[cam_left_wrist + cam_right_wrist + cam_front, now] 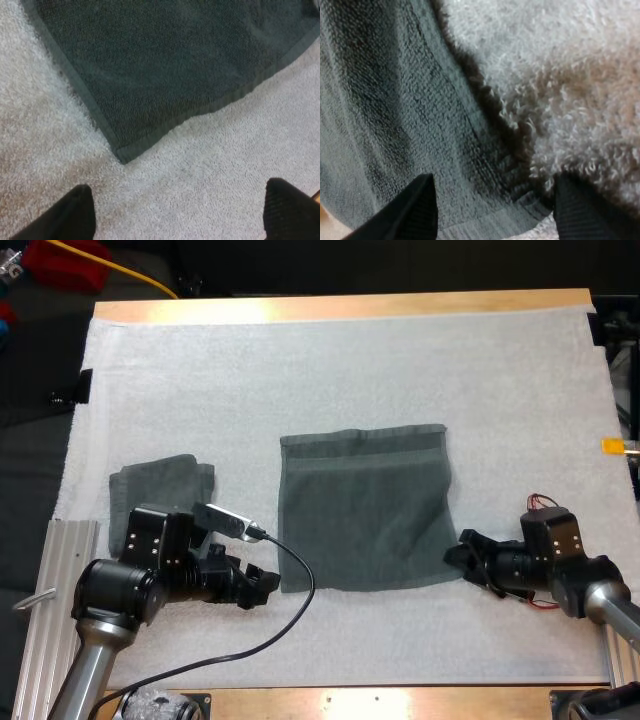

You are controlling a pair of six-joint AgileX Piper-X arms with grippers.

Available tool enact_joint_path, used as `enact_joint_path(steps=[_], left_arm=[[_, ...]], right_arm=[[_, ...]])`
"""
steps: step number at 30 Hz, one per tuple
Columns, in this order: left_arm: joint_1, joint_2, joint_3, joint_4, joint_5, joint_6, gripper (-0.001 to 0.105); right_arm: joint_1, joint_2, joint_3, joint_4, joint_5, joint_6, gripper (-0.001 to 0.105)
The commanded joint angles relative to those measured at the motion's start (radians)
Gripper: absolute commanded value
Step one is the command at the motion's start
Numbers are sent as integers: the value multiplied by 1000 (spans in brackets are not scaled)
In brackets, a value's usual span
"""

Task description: Pick towel from pile, fold and stack

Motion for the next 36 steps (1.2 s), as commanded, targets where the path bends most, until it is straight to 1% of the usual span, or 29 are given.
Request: enact_joint_path(steps=[1, 3, 5, 6, 7, 8, 11, 12, 16, 19, 24, 27, 29, 30, 32, 35, 36], left_arm=[[-3, -5, -1, 4, 7, -5, 67], [-3, -5, -1, 5, 7, -5, 67], [-3, -5, -1, 11, 7, -5, 67], [-3, -5, -1, 13, 7, -5, 67], [-3, -5, -1, 16, 7, -5, 67], [-3, -5, -1, 19, 7, -5, 67], [-3, -5, -1, 27, 7, -5, 67], [-3, -5, -1, 27, 7, -5, 67], [-3, -5, -1, 26, 7, -11, 67], [-3, -5, -1, 26, 7, -14, 67], [-3, 6, 9, 13, 7, -14, 67], [-3, 26, 45, -37, 7, -46, 67], [-3, 51, 84, -99, 7, -100, 67], [-3, 59, 91, -114, 9, -113, 67], [-3, 86, 115, -162, 34, -144, 67], [-3, 130, 136, -222, 86, -168, 67], [-3, 141, 138, -232, 91, -170, 67]], right_arm=[[0, 14, 3, 8, -3, 4, 53], [0, 14, 3, 8, -7, 4, 48], [0, 14, 3, 8, -7, 4, 33], [0, 14, 3, 8, -7, 4, 29], [0, 14, 3, 8, -10, 4, 21], [0, 14, 3, 8, -12, 4, 15], [0, 14, 3, 8, -26, -4, 3], [0, 14, 3, 8, -30, -7, 1], [0, 11, 3, 11, -53, -25, 0], [0, -1, 3, 34, -50, -28, 0], [0, -40, 3, 81, -36, -69, 0], [0, -66, 3, 110, -15, -82, 0], [0, -78, 3, 114, -14, -86, 0], [0, -81, 3, 114, -14, -86, 0], [0, -85, 3, 114, -14, -86, 0], [0, -85, 3, 114, -16, -88, 0], [0, -85, 3, 114, -16, -88, 0]])
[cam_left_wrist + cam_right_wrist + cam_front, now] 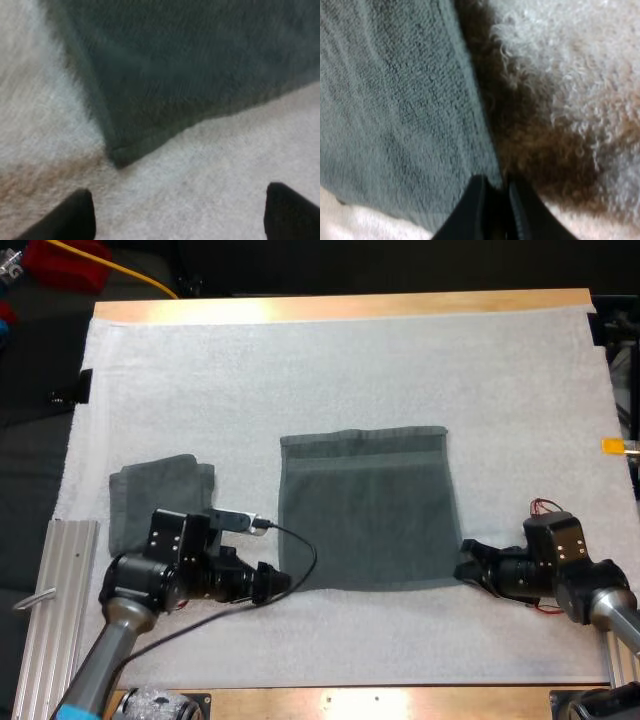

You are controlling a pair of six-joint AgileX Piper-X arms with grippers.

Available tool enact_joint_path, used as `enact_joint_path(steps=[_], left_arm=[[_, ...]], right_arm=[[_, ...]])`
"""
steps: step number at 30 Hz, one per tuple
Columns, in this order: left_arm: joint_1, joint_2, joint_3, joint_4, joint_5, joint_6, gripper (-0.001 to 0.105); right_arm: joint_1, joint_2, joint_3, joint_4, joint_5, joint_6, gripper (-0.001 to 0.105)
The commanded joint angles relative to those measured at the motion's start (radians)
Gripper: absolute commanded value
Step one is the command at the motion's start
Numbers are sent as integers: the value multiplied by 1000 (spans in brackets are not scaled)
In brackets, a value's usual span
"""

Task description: Pick towel from pile, fold and stack

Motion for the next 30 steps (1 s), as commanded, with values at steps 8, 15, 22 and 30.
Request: enact_joint_path(steps=[8, 15, 22, 30], left_arm=[[-3, 183, 1, -123, 58, -17, 67], [-3, 338, 1, -176, 109, -31, 67], [-3, 458, 1, -227, 181, -37, 67], [-3, 503, 1, -248, 251, -37, 67]], right_arm=[[0, -8, 3, 9, 1, -16, 0], [0, -8, 3, 9, 1, -19, 0], [0, -8, 3, 9, 1, -19, 0], [0, -8, 3, 9, 1, -19, 0]])
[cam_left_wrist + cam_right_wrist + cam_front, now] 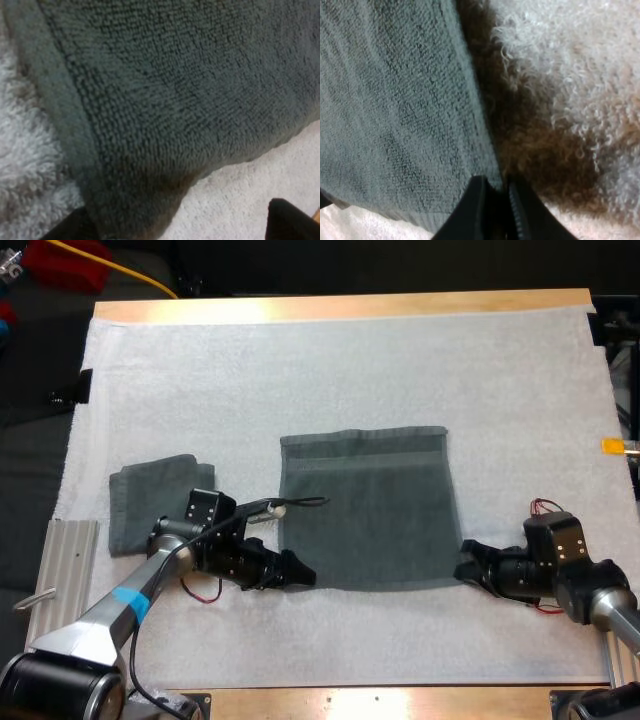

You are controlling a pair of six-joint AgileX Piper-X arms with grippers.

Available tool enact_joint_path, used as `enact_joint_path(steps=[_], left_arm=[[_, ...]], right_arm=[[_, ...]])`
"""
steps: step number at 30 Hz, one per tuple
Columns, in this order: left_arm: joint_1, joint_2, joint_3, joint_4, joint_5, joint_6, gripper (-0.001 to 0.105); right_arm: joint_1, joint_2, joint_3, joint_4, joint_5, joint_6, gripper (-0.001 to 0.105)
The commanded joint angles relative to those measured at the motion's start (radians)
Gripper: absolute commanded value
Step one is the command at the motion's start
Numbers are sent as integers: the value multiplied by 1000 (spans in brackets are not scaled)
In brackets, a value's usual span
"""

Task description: Pick towel from pile, fold and stack

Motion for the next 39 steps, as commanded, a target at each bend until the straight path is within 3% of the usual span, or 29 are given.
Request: enact_joint_path(steps=[1, 6, 11, 16, 22, 28, 39], left_arm=[[-8, 18, 10, -11, 1, 0, 67], [-8, 18, 10, -10, -2, 0, 59], [-8, 18, 10, 8, -42, 0, 26], [-8, 18, 10, 35, -40, 11, 0], [-8, 10, 10, 130, -50, 93, 0], [-24, -78, 7, 203, -69, 122, 0], [-238, -220, -59, 348, -240, 122, 0]], right_arm=[[0, -8, 3, 8, 1, -12, 0], [0, -8, 3, 8, 1, -12, 0], [0, -8, 3, 8, 1, -12, 0], [0, -8, 3, 8, -8, -12, 0], [0, -40, 3, 11, -14, -12, 0], [0, -139, 3, 84, -14, -10, 1], [51, -304, 3, 270, -47, -10, 1]])
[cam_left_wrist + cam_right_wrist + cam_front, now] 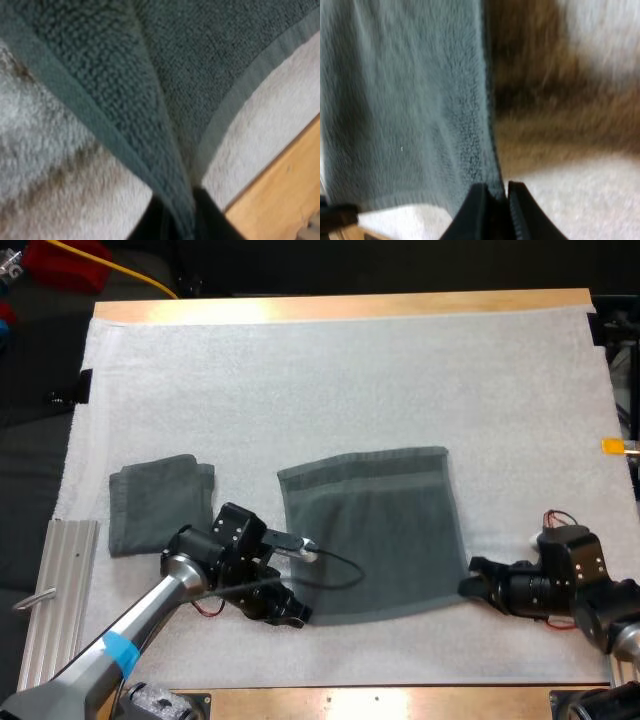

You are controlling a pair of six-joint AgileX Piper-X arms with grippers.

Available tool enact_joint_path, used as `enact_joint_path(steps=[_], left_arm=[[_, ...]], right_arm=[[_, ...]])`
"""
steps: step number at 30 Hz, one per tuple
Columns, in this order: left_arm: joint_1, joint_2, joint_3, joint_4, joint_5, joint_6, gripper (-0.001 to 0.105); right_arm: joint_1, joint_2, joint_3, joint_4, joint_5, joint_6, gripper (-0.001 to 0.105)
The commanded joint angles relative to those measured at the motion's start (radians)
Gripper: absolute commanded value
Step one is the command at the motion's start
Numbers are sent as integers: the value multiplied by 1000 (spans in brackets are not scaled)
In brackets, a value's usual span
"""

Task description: Pick towel from pile, fold and stack

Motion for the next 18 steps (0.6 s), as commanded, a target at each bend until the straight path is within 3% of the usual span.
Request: enact_joint_path(steps=[1, 6, 14, 18], left_arm=[[-10, -10, -16, 14, -35, 6, 0], [14, -9, -53, 9, -20, -29, 0], [130, 54, -119, -51, 90, -86, 0], [176, 118, -176, -53, 148, -90, 0]], right_arm=[[20, -19, 3, 28, 3, -5, 1], [60, -36, 3, -11, 29, 70, 1], [60, 5, 3, -274, 27, 299, 1], [60, 74, 3, -375, 19, 353, 1]])
